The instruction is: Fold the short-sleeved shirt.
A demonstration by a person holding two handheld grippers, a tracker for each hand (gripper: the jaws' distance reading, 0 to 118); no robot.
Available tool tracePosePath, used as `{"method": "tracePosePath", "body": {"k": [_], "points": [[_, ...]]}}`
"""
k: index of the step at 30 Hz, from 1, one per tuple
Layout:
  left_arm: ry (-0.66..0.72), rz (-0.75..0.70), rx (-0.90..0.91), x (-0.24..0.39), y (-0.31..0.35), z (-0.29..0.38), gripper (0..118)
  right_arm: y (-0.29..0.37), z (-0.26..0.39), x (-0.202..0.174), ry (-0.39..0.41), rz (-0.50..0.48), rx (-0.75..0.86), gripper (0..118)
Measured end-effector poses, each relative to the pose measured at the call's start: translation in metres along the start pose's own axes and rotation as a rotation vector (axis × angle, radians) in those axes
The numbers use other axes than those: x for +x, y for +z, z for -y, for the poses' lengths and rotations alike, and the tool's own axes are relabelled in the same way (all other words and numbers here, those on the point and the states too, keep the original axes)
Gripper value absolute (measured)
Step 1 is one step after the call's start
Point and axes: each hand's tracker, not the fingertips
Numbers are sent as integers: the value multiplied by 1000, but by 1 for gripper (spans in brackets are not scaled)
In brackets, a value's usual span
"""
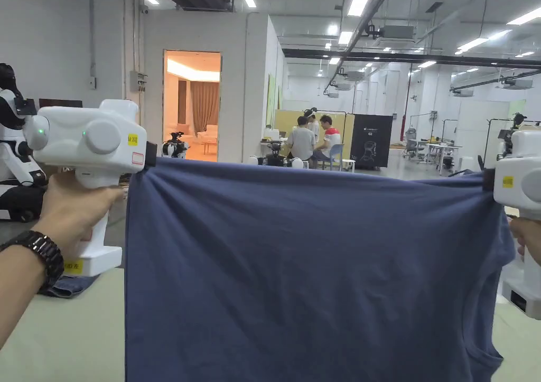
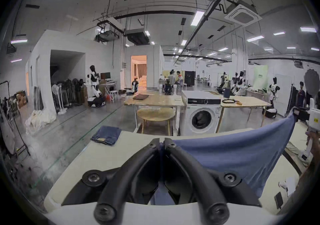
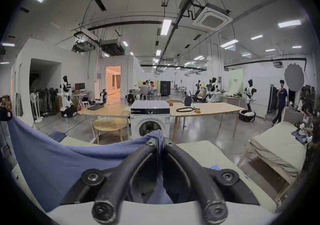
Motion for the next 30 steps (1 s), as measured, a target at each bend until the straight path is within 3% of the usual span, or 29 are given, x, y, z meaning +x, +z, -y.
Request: {"method": "tracePosePath", "body": {"k": [5, 9, 12, 22, 30], "points": [[-6, -33, 41, -3, -24, -22, 0, -16, -16, -10, -43, -6, 50, 2], [16, -40, 40, -8, -28, -27, 0, -26, -24, -23, 6, -8, 66, 2], [-27, -57, 34, -12, -39, -20, 0, -29, -17, -29, -1, -7, 68, 2], [-39, -31, -71, -14, -47, 75, 0, -8, 70, -28, 31, -24, -18, 2], [-2, 10, -109, -20, 6, 150, 0, 58, 131, -6, 74, -33, -57, 2]]}}
